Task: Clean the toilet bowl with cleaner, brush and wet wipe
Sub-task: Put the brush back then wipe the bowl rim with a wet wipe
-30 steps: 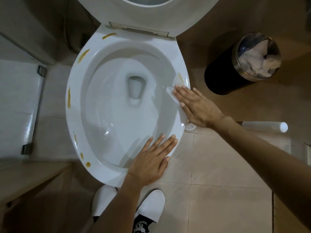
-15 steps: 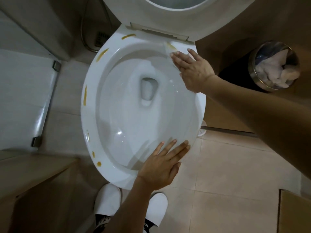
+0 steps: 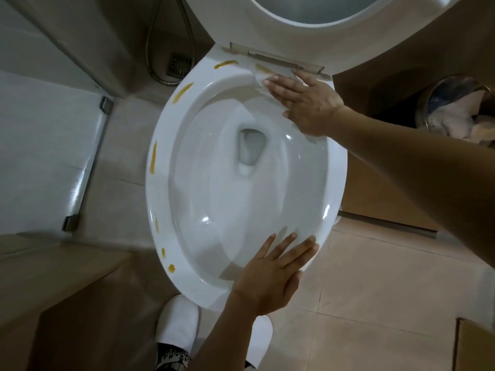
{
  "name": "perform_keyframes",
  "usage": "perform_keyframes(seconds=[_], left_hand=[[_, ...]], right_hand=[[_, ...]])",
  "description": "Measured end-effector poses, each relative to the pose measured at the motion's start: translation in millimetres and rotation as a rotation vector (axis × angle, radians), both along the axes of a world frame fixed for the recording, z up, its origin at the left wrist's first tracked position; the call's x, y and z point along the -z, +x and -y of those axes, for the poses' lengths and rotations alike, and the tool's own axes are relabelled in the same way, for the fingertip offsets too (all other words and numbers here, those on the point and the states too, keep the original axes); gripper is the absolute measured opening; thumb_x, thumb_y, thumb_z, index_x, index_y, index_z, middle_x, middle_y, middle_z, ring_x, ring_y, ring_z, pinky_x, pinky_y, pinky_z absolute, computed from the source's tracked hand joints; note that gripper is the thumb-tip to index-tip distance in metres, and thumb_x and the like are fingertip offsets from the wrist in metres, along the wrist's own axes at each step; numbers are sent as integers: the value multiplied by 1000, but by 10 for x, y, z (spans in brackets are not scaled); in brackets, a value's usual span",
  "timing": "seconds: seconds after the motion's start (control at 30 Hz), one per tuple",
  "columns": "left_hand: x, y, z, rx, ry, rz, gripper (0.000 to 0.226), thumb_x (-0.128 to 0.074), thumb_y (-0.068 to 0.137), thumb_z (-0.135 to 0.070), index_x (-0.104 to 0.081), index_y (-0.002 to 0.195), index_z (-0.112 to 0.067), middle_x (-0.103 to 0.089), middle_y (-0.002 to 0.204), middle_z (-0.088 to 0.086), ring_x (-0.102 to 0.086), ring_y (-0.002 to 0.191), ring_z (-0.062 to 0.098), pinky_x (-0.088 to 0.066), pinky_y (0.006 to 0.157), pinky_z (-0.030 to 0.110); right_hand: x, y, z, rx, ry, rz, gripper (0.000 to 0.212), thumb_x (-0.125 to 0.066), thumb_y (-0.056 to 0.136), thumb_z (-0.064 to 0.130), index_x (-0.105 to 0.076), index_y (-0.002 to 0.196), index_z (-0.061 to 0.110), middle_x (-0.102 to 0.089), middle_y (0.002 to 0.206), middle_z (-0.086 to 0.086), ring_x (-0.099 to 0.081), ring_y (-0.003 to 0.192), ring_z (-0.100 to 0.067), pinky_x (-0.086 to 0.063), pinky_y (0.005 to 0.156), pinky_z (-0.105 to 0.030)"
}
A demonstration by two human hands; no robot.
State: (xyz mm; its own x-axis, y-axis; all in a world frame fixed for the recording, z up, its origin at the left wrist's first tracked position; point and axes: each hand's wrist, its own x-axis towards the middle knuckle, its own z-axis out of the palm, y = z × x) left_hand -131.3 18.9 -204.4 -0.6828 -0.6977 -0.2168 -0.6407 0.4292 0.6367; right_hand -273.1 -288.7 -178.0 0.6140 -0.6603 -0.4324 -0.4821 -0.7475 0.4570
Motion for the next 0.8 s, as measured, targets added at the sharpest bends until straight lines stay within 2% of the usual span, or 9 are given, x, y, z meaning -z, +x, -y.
perform_keyframes(seconds=[0.1, 0.23, 0.4, 0.47, 0.57, 0.7, 0.8], left_hand=[[-3, -12, 0, -15, -8, -13, 51, -18, 102, -34, -5, 152, -29, -3, 159, -13, -8, 146, 15, -7, 116, 47], [1, -3, -7, -11, -27, 2, 55, -27, 100, -32, -9, 152, -28, -4, 159, -11, -6, 146, 14, -8, 116, 46], [-21, -4, -9, -10, -35, 12, 55, -27, 99, -31, -13, 152, -26, -9, 159, -10, -6, 146, 14, -9, 117, 44], [-5, -4, -8, -16, -33, 7, 55, -27, 100, -30, -11, 152, -27, -6, 159, -11, -5, 147, 14, -7, 117, 44], [2, -5, -7, -21, -34, -10, 55, -26, 101, -31, -7, 152, -28, -2, 159, -12, -2, 147, 13, -2, 117, 44], [22, -19, -7, -21, -52, -16, 54, -26, 102, -32, -6, 153, -28, -1, 159, -12, 1, 147, 13, 1, 117, 41], [29, -8, -11, -22, -66, -25, 54, -28, 102, -31, -10, 153, -26, -6, 159, -11, -3, 147, 13, -3, 117, 42]], right_hand=[[-43, -123, -59, -6, -20, -42, 65, -6, 99, 47, 18, 150, 13, 27, 154, 2, 22, 144, -12, 20, 115, -38], [-51, 67, -32, -59, -42, -128, 64, -5, 99, 50, 26, 141, 12, 19, 159, 1, 20, 145, -12, 31, 105, -38], [-76, 218, 49, -131, -34, -213, 64, -5, 99, 50, 24, 144, 15, 20, 158, 4, 26, 141, -10, 33, 102, -42], [-121, 114, 19, -119, -28, -219, 64, -2, 99, 52, 22, 146, 16, 22, 157, 3, 26, 141, -11, 30, 107, -41], [-188, -103, -99, -72, 27, -217, 65, -1, 98, 51, 15, 151, 17, 18, 159, 1, 20, 145, -13, 20, 113, -43], [-284, -341, -366, 24, 134, -189, 64, 3, 98, 46, -3, 154, 15, 7, 161, -2, 14, 147, -14, 16, 115, -43], [-333, -464, -566, 48, 208, -90, 81, 17, 87, 47, -19, 153, 16, -9, 161, -1, 3, 149, -15, 9, 117, -41]])
